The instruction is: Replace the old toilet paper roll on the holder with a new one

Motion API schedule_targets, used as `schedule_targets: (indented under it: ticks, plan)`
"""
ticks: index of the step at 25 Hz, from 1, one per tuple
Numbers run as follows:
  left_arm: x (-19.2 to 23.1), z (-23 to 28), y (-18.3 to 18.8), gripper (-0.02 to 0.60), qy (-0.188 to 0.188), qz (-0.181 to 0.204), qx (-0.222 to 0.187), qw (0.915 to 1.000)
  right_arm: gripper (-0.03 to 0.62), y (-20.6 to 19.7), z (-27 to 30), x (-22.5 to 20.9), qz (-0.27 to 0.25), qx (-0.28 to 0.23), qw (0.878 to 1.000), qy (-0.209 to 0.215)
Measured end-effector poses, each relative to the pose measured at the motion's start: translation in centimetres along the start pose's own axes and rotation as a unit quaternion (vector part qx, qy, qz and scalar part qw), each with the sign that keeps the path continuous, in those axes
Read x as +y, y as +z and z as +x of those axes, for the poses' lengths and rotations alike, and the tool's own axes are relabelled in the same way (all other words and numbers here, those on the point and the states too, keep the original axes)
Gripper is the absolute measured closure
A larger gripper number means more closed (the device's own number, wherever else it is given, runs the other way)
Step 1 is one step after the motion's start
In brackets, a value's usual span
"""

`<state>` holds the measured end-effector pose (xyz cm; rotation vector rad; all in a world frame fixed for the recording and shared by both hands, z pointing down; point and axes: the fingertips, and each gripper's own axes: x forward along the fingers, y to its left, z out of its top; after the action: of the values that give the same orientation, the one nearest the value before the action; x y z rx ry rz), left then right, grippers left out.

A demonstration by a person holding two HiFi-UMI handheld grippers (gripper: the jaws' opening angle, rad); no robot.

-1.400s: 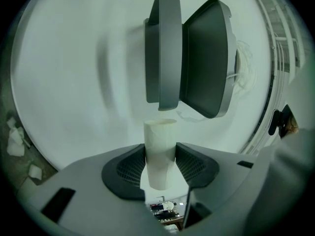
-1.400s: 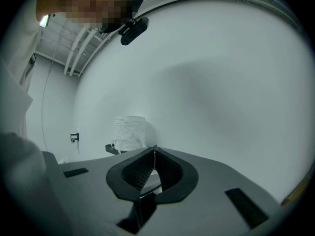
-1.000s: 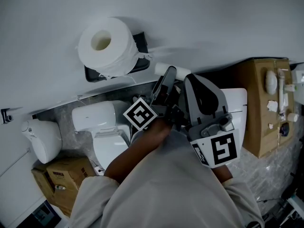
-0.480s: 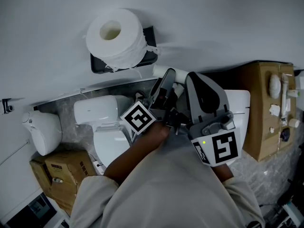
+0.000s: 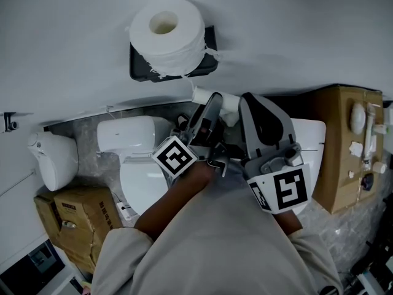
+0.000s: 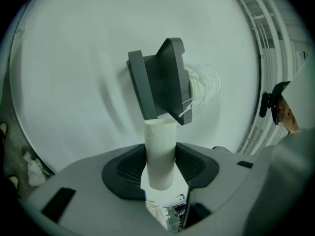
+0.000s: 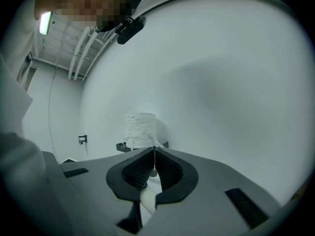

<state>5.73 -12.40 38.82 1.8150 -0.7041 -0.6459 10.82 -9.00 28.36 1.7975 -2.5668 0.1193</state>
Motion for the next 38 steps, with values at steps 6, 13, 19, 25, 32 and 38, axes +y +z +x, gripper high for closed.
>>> schedule_targets:
  ticks: [6, 13, 19, 25, 32, 38]
  plan:
    - [0.1, -2.7, 2.0, 0.387, 0.016, 0.03, -0.021, 0.9992, 0.576, 0.0, 0.6, 2.1, -0.006, -0.001, 1.0, 0.028]
    - [0.2, -5.7, 4.5, 0.387, 0.045, 0.083, -0.041, 0.9947, 0.576, 0.2, 1.9, 5.0, -0.014, 0.0, 0.998, 0.066]
    - [-0.6, -7.5, 6.9, 0.388, 0.04, 0.112, -0.069, 0.9906, 0.576, 0.4, 3.0, 7.1, -0.019, -0.001, 0.995, 0.094]
    - [-1.8, -8.9, 9.6, 0.39, 0.035, 0.146, -0.093, 0.9843, 0.576, 1.1, 4.4, 8.8, -0.026, -0.006, 0.993, 0.117]
    - [-4.1, -9.7, 11.7, 0.395, 0.005, 0.176, -0.109, 0.9784, 0.576, 1.5, 5.6, 10.2, -0.029, -0.007, 0.991, 0.132]
    - [-4.9, -9.9, 12.5, 0.4, -0.011, 0.177, -0.11, 0.9781, 0.576, 1.5, 5.9, 11.0, -0.033, -0.005, 0.99, 0.138]
